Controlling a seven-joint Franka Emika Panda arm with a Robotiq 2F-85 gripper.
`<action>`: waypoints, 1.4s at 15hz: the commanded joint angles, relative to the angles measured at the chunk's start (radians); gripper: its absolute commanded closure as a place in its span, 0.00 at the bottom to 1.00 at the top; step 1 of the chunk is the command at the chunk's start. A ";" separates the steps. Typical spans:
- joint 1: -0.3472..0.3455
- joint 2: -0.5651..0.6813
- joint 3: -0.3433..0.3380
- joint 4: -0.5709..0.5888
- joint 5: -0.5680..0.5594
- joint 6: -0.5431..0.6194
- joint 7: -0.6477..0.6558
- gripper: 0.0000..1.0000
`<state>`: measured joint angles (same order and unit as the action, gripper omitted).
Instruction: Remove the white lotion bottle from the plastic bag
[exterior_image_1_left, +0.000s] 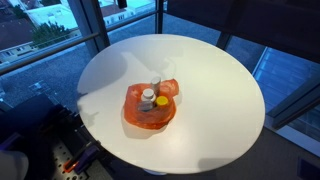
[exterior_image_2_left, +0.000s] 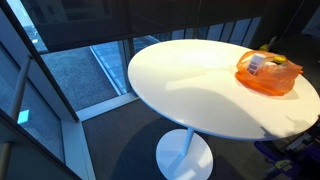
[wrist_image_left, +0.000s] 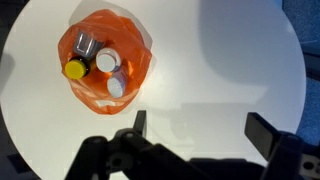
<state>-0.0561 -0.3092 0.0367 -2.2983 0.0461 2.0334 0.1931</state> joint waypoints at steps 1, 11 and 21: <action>0.000 0.066 -0.027 0.009 0.008 0.070 -0.004 0.00; -0.006 0.172 -0.066 -0.010 -0.001 0.221 0.000 0.00; -0.040 0.235 -0.104 -0.025 -0.018 0.277 0.013 0.00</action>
<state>-0.0815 -0.0965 -0.0495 -2.3142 0.0457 2.2743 0.1936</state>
